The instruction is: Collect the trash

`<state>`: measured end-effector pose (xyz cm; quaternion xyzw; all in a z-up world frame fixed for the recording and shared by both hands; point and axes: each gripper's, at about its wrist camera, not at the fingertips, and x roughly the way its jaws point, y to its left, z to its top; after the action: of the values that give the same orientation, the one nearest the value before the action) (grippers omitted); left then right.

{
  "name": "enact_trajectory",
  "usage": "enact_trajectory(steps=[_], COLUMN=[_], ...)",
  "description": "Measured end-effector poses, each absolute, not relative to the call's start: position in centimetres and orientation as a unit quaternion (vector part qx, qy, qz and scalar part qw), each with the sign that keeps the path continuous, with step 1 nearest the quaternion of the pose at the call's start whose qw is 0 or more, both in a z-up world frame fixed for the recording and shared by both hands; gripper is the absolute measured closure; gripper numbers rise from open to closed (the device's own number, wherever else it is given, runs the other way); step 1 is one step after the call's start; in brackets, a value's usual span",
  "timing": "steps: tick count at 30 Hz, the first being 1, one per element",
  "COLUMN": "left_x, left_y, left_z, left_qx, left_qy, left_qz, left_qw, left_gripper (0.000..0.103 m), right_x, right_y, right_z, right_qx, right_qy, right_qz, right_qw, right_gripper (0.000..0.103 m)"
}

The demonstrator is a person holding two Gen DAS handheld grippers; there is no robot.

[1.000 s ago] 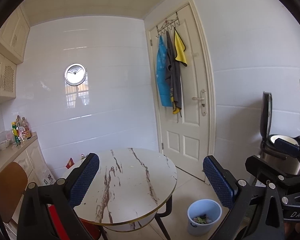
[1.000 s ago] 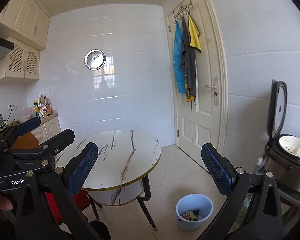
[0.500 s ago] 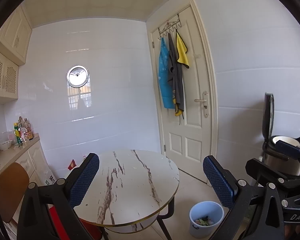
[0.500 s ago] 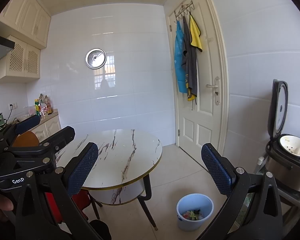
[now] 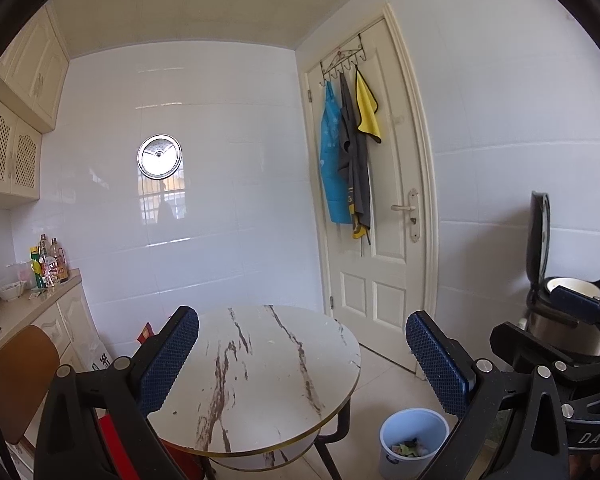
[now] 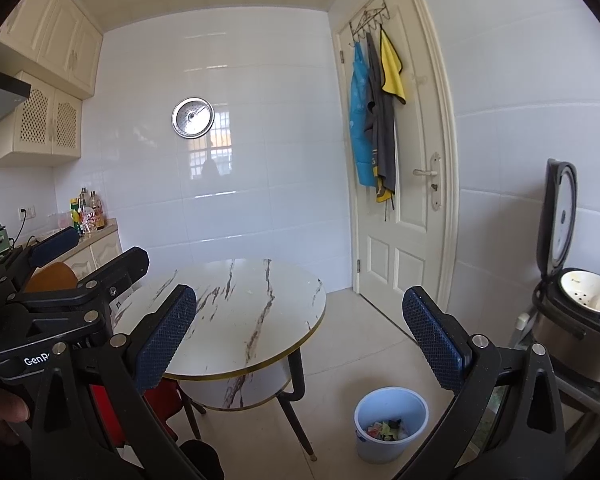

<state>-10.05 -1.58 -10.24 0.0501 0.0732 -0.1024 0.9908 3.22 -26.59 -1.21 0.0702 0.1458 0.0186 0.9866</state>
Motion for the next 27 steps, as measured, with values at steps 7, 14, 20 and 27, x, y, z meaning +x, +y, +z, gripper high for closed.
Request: enact_trajectory(steps=[7,14,20,27], left_x=[-9.88,-9.89,-9.79,-9.78], left_y=[-1.58,-1.48,-1.49,-1.47], left_z=[-10.39,-10.52,-10.6,-10.65], left_qx=[0.05,0.051,0.051,0.051], left_qy=[0.073,0.07,0.069,0.068], left_qz=[-0.102,-0.101,-0.101,-0.101], left_qw=[0.991,0.991,0.991,0.991], left_gripper=[0.001,0.001,0.001,0.001], right_x=[3.27,3.32,3.33,3.33], right_y=[-26.44,-26.32,-26.31,-26.32], right_z=[-1.12,-1.15,-1.14,-1.14], right_qx=[0.07,0.067,0.065,0.064], right_qy=[0.147,0.148,0.146,0.146], right_qz=[0.019,0.019,0.017,0.017], right_qw=[0.986,0.987,0.987,0.987], right_gripper=[0.0,0.0,0.0,0.0])
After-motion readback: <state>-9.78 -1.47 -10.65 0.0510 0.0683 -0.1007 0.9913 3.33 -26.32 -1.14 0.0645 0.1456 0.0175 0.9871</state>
